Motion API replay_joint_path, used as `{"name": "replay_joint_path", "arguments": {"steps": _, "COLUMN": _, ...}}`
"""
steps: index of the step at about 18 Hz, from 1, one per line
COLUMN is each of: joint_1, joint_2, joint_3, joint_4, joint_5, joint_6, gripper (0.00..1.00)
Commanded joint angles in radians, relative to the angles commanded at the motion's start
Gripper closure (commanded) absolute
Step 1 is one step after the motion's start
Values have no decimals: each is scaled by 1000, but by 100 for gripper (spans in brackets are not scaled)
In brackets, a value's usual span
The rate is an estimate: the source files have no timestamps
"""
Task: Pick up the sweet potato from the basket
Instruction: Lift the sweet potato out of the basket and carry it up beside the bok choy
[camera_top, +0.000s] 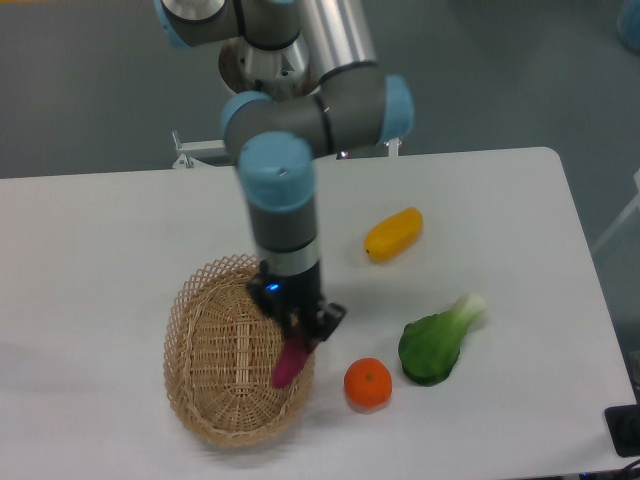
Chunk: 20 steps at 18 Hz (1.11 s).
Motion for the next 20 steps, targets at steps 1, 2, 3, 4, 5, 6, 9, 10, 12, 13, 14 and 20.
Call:
{"name": "replay_joint_path", "arguments": {"steps": 1, "joint_1": 31, "joint_2": 3, "joint_3": 14, "joint_4": -23, "joint_5": -11, "joint_6": 23, "gripper": 60}}
{"name": "replay_joint_path", "arguments": {"steps": 2, "joint_1": 60, "joint_2": 3, "joint_3": 32, "joint_4": -52, "joint_5": -23, "joint_6": 49, "gripper": 60}}
{"name": "replay_joint_path", "arguments": {"steps": 3, "joint_1": 94, "joint_2": 3, "joint_3": 44, "joint_4": -86, "joint_5": -26, "joint_6": 86, "gripper": 60}}
{"name": "replay_joint_path", "arguments": {"steps": 4, "joint_1": 123, "joint_2": 3, "joint_3": 57, "joint_4": -109, "joint_5": -28, "joint_6": 130, "gripper": 60}}
{"name": "replay_joint_path", "arguments": {"steps": 5, "joint_1": 152, "joint_2": 3, "joint_3": 69, "joint_4": -123, "joint_5": -28, "joint_6": 166, "gripper": 61}}
{"name": "replay_joint_path", "arguments": {"steps": 6, "joint_1": 177, "joint_2": 3, "joint_3": 77, "joint_4": -135, "joint_5": -29, "joint_6": 193, "gripper": 60}}
{"name": "replay_joint_path", "arguments": {"steps": 9, "joint_1": 241, "joint_2": 3, "joint_3": 98, "joint_4": -170, "joint_5": -31, "joint_6": 293, "gripper": 61}}
{"name": "replay_joint_path", "arguments": {"steps": 10, "joint_1": 256, "joint_2": 3, "joint_3": 101, "joint_4": -180, "joint_5": -34, "joint_6": 325, "gripper": 60}}
{"name": "replay_joint_path", "arguments": {"steps": 12, "joint_1": 287, "joint_2": 3, "joint_3": 100, "joint_4": -186, "joint_5": -35, "joint_6": 374, "gripper": 60}}
{"name": "replay_joint_path", "arguments": {"steps": 13, "joint_1": 298, "joint_2": 3, "joint_3": 98, "joint_4": -187, "joint_5": -35, "joint_6": 399, "gripper": 61}}
{"name": "replay_joint_path", "arguments": {"steps": 14, "joint_1": 309, "joint_2": 3, "joint_3": 98, "joint_4": -190, "joint_5": -37, "joint_6": 417, "gripper": 60}}
{"name": "replay_joint_path", "arguments": {"steps": 20, "joint_1": 319, "joint_2": 3, "joint_3": 92, "joint_4": -193, "joint_5": -38, "joint_6": 428, "gripper": 61}}
